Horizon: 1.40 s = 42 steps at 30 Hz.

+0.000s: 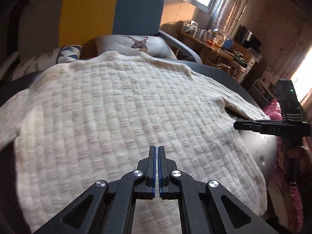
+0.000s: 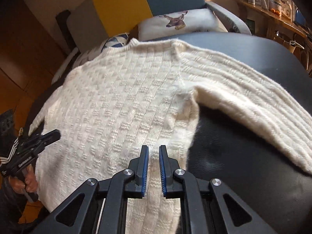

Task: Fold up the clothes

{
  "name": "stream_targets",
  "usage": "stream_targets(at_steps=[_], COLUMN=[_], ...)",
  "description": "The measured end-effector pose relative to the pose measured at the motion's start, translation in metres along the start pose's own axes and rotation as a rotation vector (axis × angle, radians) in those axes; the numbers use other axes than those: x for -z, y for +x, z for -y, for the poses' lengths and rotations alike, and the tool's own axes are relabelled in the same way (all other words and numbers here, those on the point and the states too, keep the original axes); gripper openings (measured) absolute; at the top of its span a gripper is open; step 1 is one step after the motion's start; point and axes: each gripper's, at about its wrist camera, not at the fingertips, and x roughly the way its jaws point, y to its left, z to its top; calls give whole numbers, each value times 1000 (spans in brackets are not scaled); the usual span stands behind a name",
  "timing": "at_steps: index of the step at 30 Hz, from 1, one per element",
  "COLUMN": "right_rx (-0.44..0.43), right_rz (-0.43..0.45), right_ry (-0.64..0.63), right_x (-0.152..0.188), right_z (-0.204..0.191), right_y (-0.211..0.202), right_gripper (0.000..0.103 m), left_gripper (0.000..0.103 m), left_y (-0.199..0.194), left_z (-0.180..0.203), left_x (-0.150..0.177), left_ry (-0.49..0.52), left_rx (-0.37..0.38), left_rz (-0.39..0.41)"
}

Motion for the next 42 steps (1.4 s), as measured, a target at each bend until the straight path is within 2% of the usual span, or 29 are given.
stream_targets(at_steps=[2, 4, 6, 10, 12, 14, 16, 18, 19, 20, 23, 28, 30, 32, 34, 35, 37, 42], right_rx=[38, 64, 35, -64, -147, -233, -245, -224, -208, -190, -151, -197, -209, -171, -99, -57, 3, 75], right_rz=[-13, -14, 7, 53, 129, 258, 401, 533, 570, 596, 665, 678, 707, 711, 682, 659, 623, 546], right_ry=[20, 46, 105, 261, 392, 559, 761, 967, 1049, 1122, 1313, 1425, 1440, 1402, 1343, 1293, 1165, 769], right_x=[8, 17, 22, 29, 38, 54, 83, 119, 135, 149, 186, 191, 189, 178, 166, 159, 140, 95], right_z=[5, 11, 21, 45, 70, 111, 166, 222, 244, 264, 317, 351, 357, 357, 357, 355, 347, 304], right_y=[7, 11, 9, -4, -27, -60, -96, -128, -138, -144, -160, -145, -142, -138, -137, -137, -137, -144], right_gripper=[10, 8, 7, 7, 11, 20, 20, 25, 26, 29, 29, 30, 29, 28, 19, 7, 6, 6], left_gripper=[1, 1, 2, 2, 2, 4, 12, 25, 27, 29, 31, 33, 35, 35, 35, 35, 34, 33], left_y=[-10, -11, -13, -16, -17, -18, -16, -14, -13, -11, -1, 16, 22, 28, 34, 37, 43, 61], left_z=[-12, -27, -41, -42, -35, -27, -22, -16, -12, -8, 7, 40, 53, 65, 80, 89, 109, 184], left_x=[18, 38, 57, 52, 47, 44, 42, 38, 36, 33, 22, 3, -2, -7, -14, -19, -30, -74], left_ry=[-14, -45, -81, -132, -109, -78, -74, -77, -79, -81, -90, -52, -27, -8, 17, 34, 66, 127], left_rx=[-43, -46, -38, -31, -49, -64, -50, -31, -22, -10, 32, 81, 97, 109, 127, 133, 160, 391], left_rz=[-2, -9, -5, -7, -8, -11, -24, -36, -37, -40, -53, -77, -88, -101, -116, -127, -148, -224])
